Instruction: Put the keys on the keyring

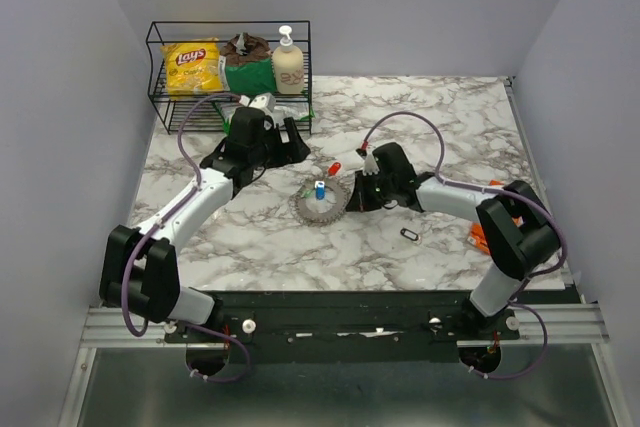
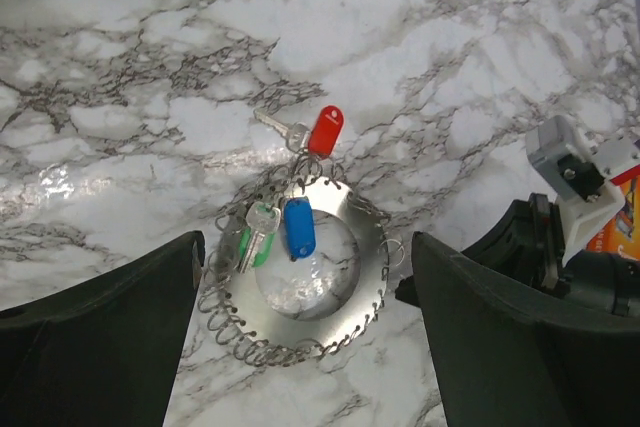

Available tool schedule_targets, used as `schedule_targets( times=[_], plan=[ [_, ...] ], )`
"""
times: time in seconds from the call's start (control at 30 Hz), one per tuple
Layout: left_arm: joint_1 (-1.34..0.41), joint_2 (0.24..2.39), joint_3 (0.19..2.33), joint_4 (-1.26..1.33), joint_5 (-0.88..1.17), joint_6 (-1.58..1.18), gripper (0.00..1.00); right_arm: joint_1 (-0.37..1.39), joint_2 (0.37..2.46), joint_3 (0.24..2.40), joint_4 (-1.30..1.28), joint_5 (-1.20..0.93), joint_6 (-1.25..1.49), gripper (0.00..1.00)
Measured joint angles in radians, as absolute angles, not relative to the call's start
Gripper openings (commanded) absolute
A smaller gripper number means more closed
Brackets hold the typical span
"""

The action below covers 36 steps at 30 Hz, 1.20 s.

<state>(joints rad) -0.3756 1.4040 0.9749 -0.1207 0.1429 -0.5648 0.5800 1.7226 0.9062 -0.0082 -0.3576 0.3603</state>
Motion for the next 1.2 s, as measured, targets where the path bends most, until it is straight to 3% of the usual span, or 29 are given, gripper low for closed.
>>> schedule_targets(
  times=[0.17,0.2,0.23,0.33,0.63,0.73,1.2],
  plan=[
    [-0.376,1.431,1.111,-0.237,0.157,-0.546,0.93,0.584,1.637,0.912,-0.094,-0.36,0.401,0.04],
    [-0.376,1.433,1.117,-0.249,0.159,-0.542,0.93,0.584,1.624,0.912,-0.108,-0.358,0.404,0.1],
    [-0.376,1.435,1.117,-0.26,0.161,-0.537,0.93,0.585,1.613,0.912,-0.121,-0.356,0.408,0.29],
    [-0.376,1.436,1.09,-0.271,0.166,-0.525,0.93,0.588,1.579,0.901,-0.142,-0.342,0.419,0.48],
    [-0.38,1.374,0.944,-0.287,0.176,-0.532,0.94,0.612,1.309,0.737,-0.209,-0.276,0.449,0.88],
    [-0.382,1.331,0.924,-0.287,0.176,-0.536,0.94,0.614,1.269,0.747,-0.236,-0.243,0.445,0.95],
    [-0.406,1.319,0.81,-0.278,0.173,-0.564,0.91,0.614,1.447,1.012,-0.312,-0.224,0.391,0.96]
  ],
)
